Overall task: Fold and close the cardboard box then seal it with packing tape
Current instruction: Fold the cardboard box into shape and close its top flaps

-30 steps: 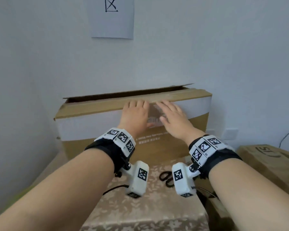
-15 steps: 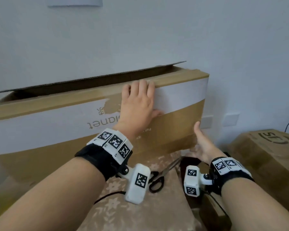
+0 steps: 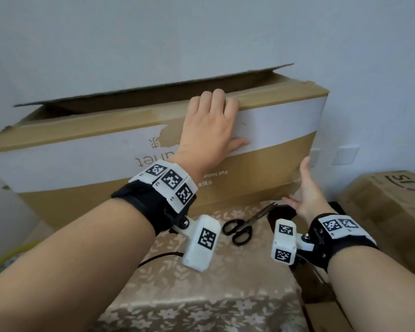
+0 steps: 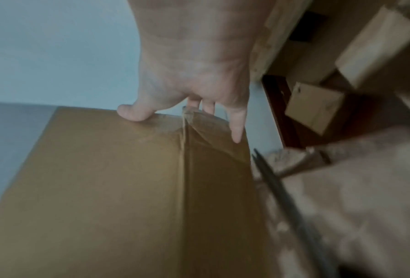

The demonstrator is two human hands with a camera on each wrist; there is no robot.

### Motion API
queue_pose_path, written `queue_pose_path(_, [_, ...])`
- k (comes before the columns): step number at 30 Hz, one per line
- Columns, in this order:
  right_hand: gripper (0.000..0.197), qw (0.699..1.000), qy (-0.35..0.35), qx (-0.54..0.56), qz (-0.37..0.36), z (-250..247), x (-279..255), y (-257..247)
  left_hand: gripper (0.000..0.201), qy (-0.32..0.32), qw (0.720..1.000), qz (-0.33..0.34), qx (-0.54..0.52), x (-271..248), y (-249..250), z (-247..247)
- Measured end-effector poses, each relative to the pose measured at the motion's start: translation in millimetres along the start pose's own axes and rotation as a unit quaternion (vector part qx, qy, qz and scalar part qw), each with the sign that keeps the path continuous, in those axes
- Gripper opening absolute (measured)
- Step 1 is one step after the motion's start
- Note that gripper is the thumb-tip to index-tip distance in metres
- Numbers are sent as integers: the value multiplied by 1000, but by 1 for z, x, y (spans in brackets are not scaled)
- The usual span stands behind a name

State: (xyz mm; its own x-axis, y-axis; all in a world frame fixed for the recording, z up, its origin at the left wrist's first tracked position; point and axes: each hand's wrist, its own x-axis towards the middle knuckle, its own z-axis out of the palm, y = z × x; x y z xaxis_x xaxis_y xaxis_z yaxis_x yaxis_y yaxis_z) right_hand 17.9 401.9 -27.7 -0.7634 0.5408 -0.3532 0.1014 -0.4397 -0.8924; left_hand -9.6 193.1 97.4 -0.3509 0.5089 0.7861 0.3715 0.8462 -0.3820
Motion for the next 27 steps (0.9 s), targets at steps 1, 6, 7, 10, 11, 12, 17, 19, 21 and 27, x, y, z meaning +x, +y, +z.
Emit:
queue_pose_path(1, [114,999,6,-46,1,-2,-4,2,65,-9,1000,3,-3,-2,0,0])
queue_pose_path(6, [87,983,36,-159,-89,-3,-9,-11,65,-7,1000,3,-24,0,-4,3])
queue_pose_path(7, [86,983,24,-160,-86,-2,-8,-14,65,-3,1000,4,-26,-1,-5,5])
queue_pose_path(10, [98,986,-4,-153,-62,3,-7,-18,65,7,1000,-4,-30,-2,-5,9])
queue_pose_path(11, [104,988,-3,-144,-58,4,-5,-19,65,7,999,-7,-30,-1,-5,10])
queue_pose_path(12, [112,990,2,-131,-55,4,-2,-19,65,11,1000,-7,-28,-1,-6,10])
queue_pose_path(17, [70,995,20,-57,-73,6,18,-13,66,-3,1000,2,-13,-1,-9,10])
queue_pose_path(19, [72,994,20,-74,-74,6,24,-7,64,-22,1000,7,-17,-3,-3,8])
queue_pose_path(21, [76,995,7,-66,-68,8,21,-4,61,-40,999,9,-19,-4,6,1])
queue_pose_path(27, [65,958,64,-128,-247,17,-18,-17,51,-178,977,82,-82,-65,27,13])
